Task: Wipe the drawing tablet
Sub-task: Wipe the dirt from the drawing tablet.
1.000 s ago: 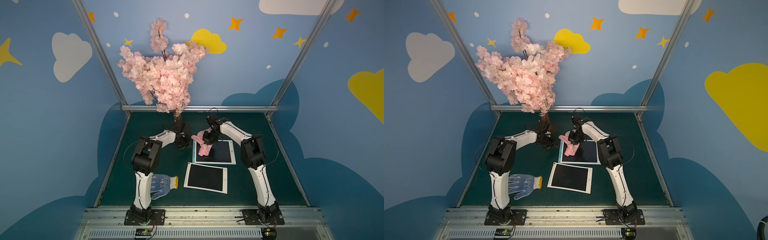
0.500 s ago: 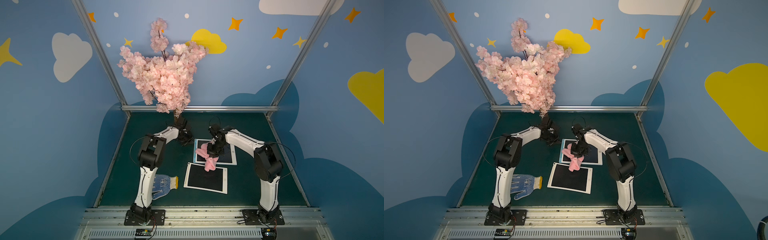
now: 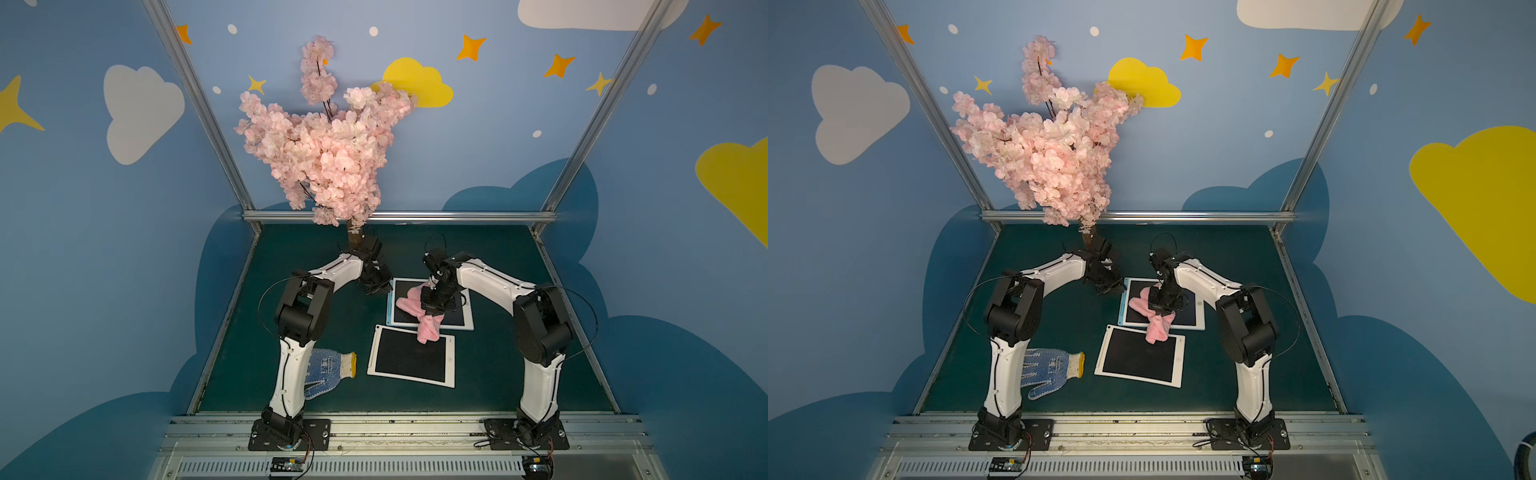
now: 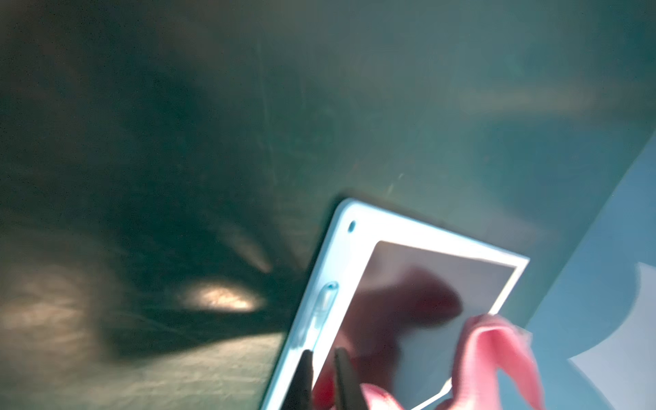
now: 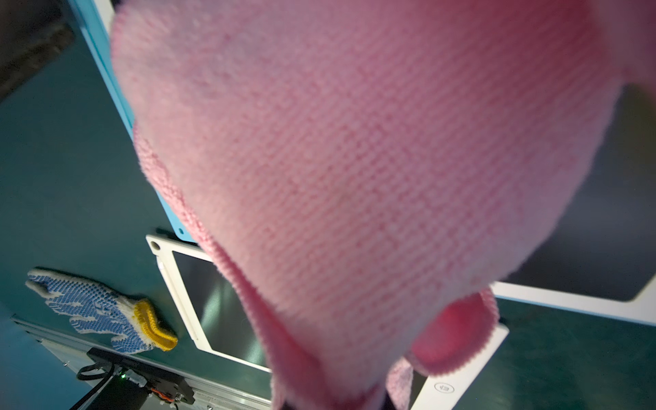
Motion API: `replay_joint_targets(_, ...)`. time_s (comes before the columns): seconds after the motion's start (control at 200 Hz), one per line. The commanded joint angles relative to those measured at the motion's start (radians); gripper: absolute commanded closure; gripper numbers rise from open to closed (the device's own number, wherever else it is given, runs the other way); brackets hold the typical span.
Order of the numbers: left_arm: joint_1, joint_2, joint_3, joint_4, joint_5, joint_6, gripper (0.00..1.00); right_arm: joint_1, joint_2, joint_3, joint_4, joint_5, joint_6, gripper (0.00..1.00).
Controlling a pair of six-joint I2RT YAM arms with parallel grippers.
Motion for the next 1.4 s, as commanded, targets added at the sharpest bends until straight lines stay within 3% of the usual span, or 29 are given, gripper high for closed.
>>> replay_joint_targets(0.0,0.004,-0.017,-0.019,-0.044,-0.025,0.037,0.78,-0.001,-0.02,0.027,-0.015,0.01,-0.017,1.0)
replay_joint_targets(0.27,-0.004,0.001,-0.005,-0.109,-0.08,0.074,0.8,0.004,-0.036,0.026,-0.023,0.012,-0.022,1.0)
replay_joint_targets(0.516,-0.017,0.019,0.001,-0.098,-0.058,0.086,0.79,0.029,-0.031,0.049,-0.029,0.002,-0.043,1.0)
replay_joint_targets(0.851,-0.02,0.038,-0.023,-0.114,-0.07,0.093,0.82,0.104,0.107,0.159,-0.006,-0.112,-0.004,1.0)
replay_joint_targets(1.061,-0.021,0.038,-0.026,-0.115,-0.076,0.093,0.83,0.01,0.244,0.34,-0.017,-0.107,0.055,1.0)
replay_joint_targets(1.281,-0.024,0.042,-0.025,-0.114,-0.075,0.092,0.83,-0.008,0.494,0.745,-0.145,-0.143,0.001,1.0)
replay_joint_targets(1.397,-0.024,0.048,-0.02,-0.114,-0.075,0.093,0.84,0.002,0.587,0.857,-0.165,-0.176,0.018,1.0)
